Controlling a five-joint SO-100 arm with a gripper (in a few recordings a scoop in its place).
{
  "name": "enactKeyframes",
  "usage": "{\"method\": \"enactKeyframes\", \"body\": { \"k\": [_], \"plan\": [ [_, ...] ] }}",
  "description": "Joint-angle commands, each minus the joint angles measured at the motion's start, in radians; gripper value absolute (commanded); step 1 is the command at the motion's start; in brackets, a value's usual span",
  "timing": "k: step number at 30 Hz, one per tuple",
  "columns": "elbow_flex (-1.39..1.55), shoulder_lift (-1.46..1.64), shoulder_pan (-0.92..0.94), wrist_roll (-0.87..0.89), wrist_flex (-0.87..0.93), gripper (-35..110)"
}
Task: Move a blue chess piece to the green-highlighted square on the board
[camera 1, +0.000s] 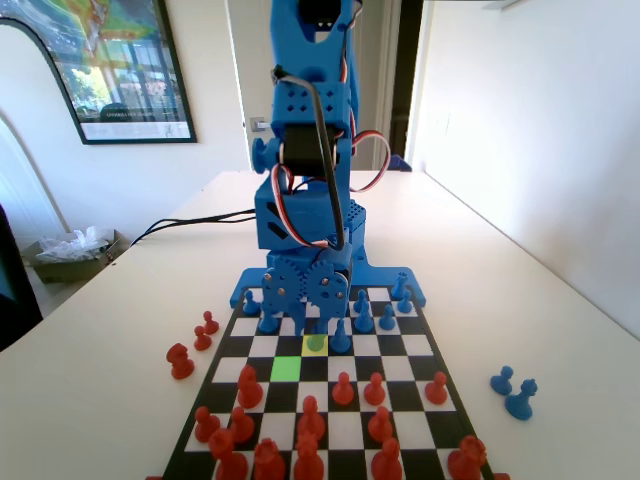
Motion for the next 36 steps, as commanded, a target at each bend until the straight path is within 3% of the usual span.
{"method": "enactKeyframes", "body": {
  "k": [1,12,25,36],
  "plan": [
    [-0.037,0.026,0.005,-0.020,-0.015,5],
    [-0.034,0.028,0.009,-0.018,-0.038,1],
    [-0.196,0.028,0.075,0.037,0.149,1],
    [-0.298,-0.077,0.097,0.041,0.161,1]
  ]
}}
